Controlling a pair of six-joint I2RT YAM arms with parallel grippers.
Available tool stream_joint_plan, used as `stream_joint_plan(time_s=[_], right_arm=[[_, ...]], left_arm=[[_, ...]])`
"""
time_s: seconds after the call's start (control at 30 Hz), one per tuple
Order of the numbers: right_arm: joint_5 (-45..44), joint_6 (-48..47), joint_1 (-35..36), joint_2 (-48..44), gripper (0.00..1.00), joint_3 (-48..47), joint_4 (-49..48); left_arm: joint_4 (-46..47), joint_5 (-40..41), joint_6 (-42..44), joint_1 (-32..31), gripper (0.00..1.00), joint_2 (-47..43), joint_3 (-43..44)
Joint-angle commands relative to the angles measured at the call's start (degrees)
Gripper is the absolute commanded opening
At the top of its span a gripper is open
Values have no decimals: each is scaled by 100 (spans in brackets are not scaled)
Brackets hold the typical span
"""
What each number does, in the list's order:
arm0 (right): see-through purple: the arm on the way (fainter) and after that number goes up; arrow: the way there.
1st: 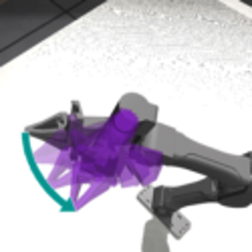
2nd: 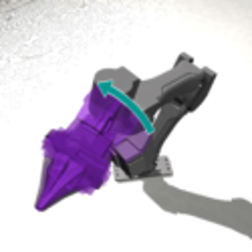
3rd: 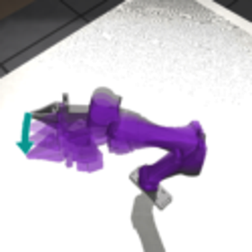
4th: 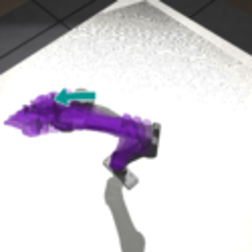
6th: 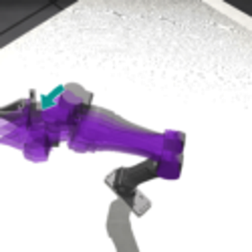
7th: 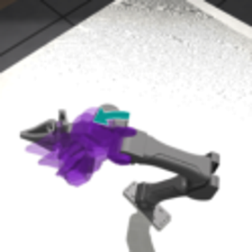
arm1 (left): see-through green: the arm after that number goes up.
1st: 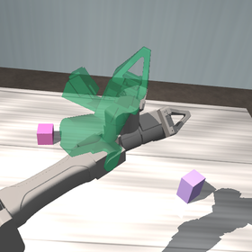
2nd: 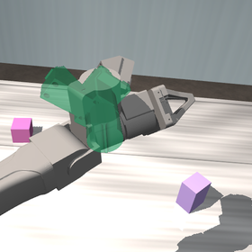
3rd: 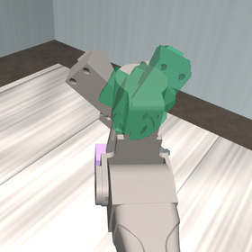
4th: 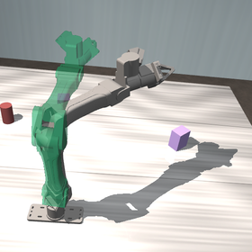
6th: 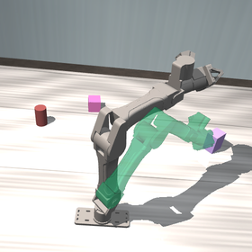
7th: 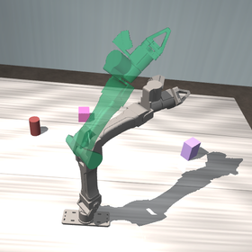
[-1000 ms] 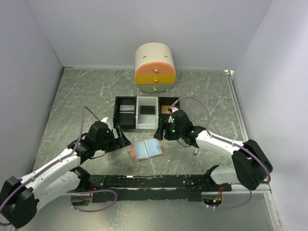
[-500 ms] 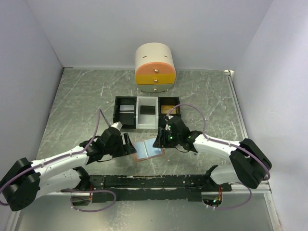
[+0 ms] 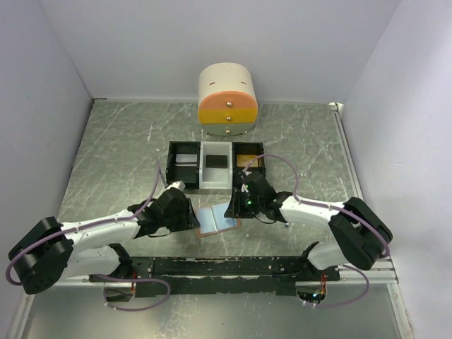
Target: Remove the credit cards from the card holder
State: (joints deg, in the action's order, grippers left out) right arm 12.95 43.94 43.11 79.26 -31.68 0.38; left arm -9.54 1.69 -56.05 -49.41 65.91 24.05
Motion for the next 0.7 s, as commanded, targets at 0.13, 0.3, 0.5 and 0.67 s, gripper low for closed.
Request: stream_joint_plan(time_s=[0.13,0.3,0.5,0.67], right_arm=[[-1,48,22,148,35,43,-100],[20,68,22,49,31,48,-104],[412,185,26,161,30,50,-342],[499,241,24,261,30,25,-443]], left_arm=[[97,236,5,-62,48,103,143],[172,172,113,-64,43,183,158],[234,112,156,-78,37,282,158],[217,160,130,-97,36,227,153]])
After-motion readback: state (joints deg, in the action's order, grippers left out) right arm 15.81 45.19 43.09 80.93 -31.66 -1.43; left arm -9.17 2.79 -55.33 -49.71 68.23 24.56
